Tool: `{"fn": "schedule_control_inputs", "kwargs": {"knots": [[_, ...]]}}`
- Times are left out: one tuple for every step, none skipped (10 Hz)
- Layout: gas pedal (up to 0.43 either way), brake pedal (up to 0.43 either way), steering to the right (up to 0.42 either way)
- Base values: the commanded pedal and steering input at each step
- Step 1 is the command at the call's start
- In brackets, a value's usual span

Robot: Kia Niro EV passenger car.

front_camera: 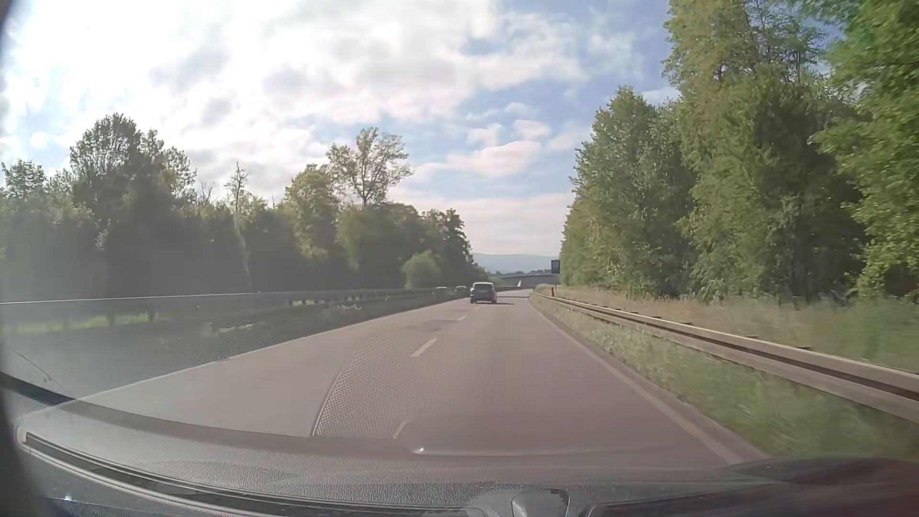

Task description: Follow the waypoints while adhering to traffic rules and regulations

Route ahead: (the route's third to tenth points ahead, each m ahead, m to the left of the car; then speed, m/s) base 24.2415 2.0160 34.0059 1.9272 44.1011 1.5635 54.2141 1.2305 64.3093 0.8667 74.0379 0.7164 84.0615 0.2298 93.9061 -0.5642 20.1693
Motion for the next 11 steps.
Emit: {"fn": "schedule_control_inputs", "kwargs": {"knots": [[0.197,0.0,0.005],[0.197,0.0,0.005],[0.197,0.0,0.005],[0.197,0.0,0.005],[0.209,0.0,0.004],[0.209,0.0,0.003],[0.209,0.0,0.003],[0.22,0.0,0.003],[0.22,0.0,0.003],[0.22,0.0,0.003],[0.22,0.0,0.003]]}}
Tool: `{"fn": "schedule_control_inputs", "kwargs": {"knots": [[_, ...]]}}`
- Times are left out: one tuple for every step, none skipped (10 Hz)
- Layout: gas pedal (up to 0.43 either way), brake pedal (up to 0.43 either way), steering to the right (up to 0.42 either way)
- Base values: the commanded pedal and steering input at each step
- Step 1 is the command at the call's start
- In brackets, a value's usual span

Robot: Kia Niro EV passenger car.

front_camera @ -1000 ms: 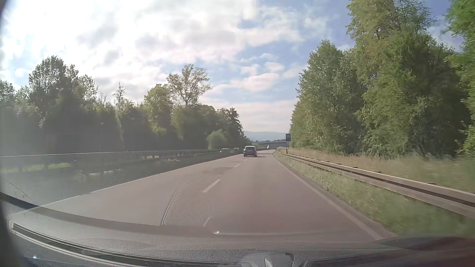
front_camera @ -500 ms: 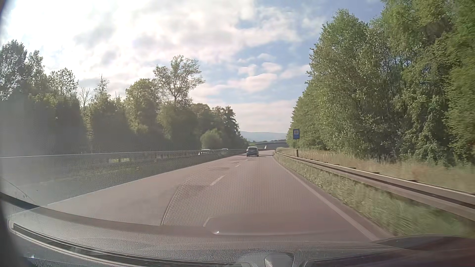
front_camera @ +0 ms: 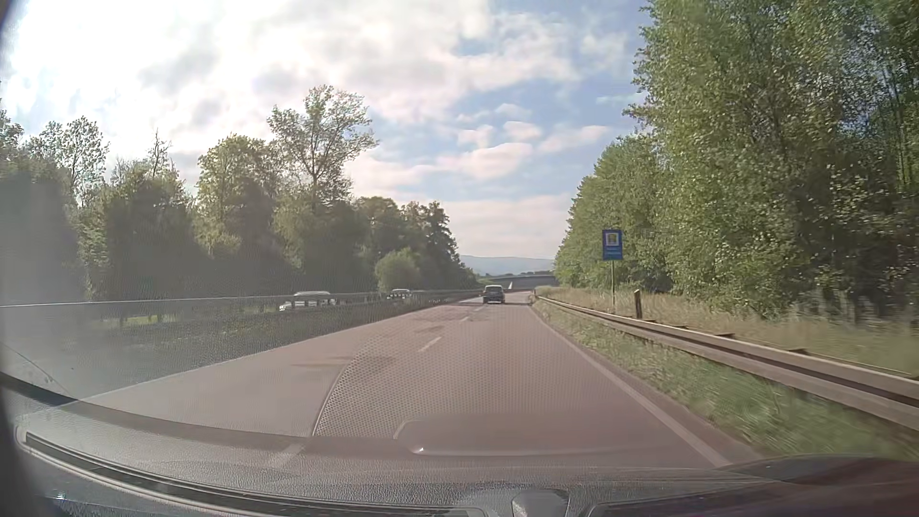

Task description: Follow the waypoints while adhering to traffic rules and regulations

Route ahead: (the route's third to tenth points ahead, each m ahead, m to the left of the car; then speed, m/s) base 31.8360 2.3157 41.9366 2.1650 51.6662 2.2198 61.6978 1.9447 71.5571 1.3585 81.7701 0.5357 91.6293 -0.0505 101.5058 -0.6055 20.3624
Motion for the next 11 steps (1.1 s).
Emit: {"fn": "schedule_control_inputs", "kwargs": {"knots": [[0.22,0.0,0.003],[0.22,0.0,0.003],[0.22,0.0,0.003],[0.22,0.0,0.003],[0.22,0.0,0.003],[0.22,0.0,0.003],[0.22,0.0,0.003],[0.22,0.0,0.003],[0.209,0.0,0.003],[0.209,0.0,0.003],[0.209,0.0,0.003]]}}
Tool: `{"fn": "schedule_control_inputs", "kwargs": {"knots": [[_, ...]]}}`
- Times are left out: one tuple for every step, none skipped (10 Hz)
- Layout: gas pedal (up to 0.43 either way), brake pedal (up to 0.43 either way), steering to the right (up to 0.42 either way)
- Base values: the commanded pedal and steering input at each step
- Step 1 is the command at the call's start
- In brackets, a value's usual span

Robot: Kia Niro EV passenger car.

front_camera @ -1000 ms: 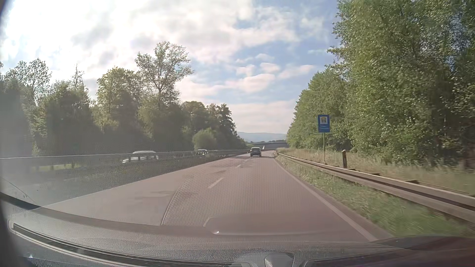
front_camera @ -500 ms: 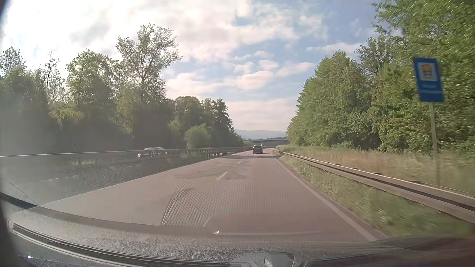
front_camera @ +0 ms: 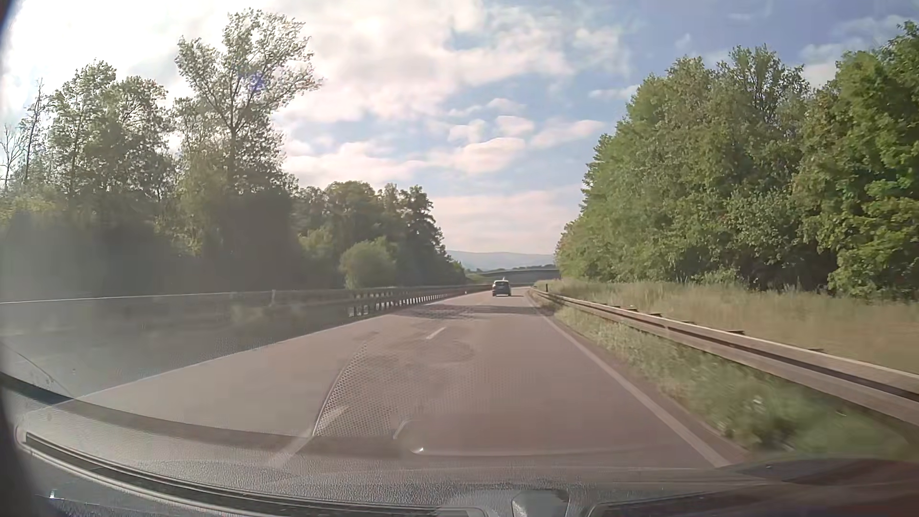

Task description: Follow the waypoints while adhering to traffic rules and regulations

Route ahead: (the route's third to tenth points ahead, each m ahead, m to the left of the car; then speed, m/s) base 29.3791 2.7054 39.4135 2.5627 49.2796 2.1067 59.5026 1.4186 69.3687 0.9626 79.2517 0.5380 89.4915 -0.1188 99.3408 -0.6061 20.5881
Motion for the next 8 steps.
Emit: {"fn": "schedule_control_inputs", "kwargs": {"knots": [[0.209,0.0,0.003],[0.209,0.0,0.004],[0.209,0.0,0.004],[0.209,0.0,0.004],[0.209,0.0,0.003],[0.209,0.0,0.003],[0.209,0.0,0.002],[0.209,0.0,0.002]]}}
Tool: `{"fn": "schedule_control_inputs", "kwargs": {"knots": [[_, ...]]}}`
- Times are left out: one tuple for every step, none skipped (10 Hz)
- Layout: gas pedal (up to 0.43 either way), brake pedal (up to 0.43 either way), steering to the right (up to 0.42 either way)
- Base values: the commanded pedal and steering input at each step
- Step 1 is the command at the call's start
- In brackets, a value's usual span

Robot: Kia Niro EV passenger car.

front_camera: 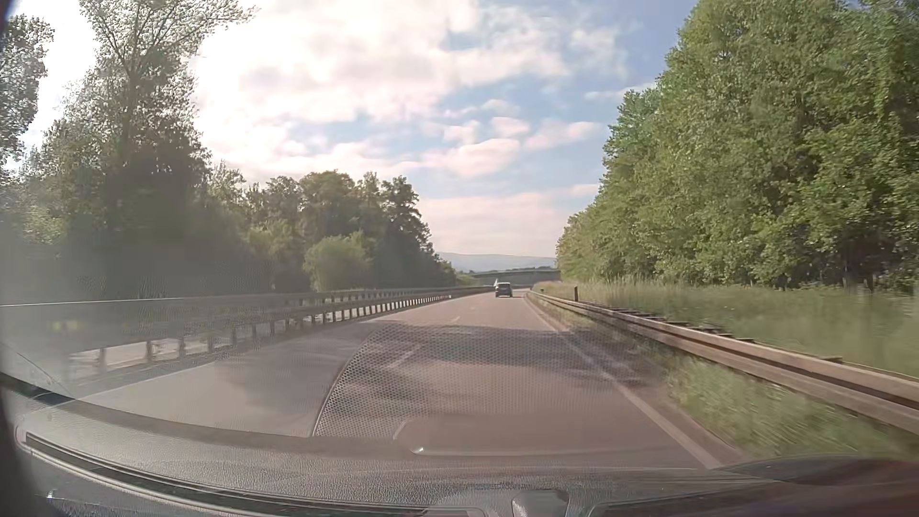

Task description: Follow the waypoints while adhering to traffic rules and regulations

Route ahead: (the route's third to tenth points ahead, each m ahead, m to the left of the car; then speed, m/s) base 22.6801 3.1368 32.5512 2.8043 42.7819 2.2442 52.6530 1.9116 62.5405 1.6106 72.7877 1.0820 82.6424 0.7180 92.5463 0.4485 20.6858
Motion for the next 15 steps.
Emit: {"fn": "schedule_control_inputs", "kwargs": {"knots": [[0.209,0.0,0.002],[0.209,0.0,0.002],[0.209,0.0,0.002],[0.209,0.0,0.002],[0.209,0.0,0.002],[0.209,0.0,0.002],[0.209,0.0,0.002],[0.209,0.0,0.002],[0.209,0.0,0.002],[0.209,0.0,0.002],[0.197,0.0,0.002],[0.197,0.0,0.002],[0.197,0.0,0.002],[0.197,0.0,0.002],[0.197,0.0,0.002]]}}
